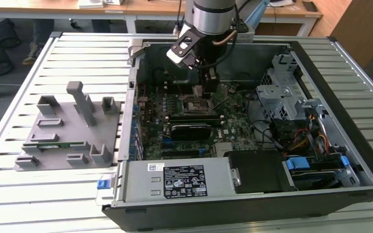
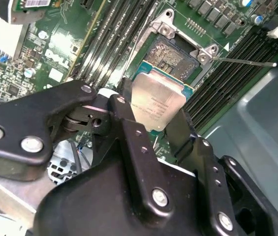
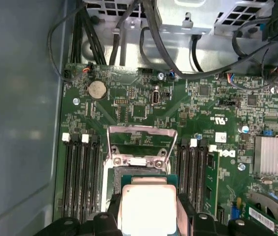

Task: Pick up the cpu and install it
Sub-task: 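Place the cpu into insertion slot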

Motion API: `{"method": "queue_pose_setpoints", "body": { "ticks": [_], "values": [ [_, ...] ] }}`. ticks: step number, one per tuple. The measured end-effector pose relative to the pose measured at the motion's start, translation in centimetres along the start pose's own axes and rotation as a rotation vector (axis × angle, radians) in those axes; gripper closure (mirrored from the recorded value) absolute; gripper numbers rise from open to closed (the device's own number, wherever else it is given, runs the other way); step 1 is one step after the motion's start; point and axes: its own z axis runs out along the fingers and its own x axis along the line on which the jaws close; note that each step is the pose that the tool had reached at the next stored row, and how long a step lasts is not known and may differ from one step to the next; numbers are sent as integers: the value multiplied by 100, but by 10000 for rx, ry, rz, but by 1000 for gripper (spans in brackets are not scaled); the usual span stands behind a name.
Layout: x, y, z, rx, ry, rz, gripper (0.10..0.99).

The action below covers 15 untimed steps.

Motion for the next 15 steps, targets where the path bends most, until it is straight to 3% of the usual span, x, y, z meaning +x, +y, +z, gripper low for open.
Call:
{"method": "queue_pose_setpoints", "body": {
  "ticks": [4, 5, 15],
  "values": [
    [6, -5, 55, 1, -1, 18, 561],
    [11, -82, 98, 7, 36, 346, 561],
    [11, -82, 98, 8, 35, 317, 561]
  ]
}}
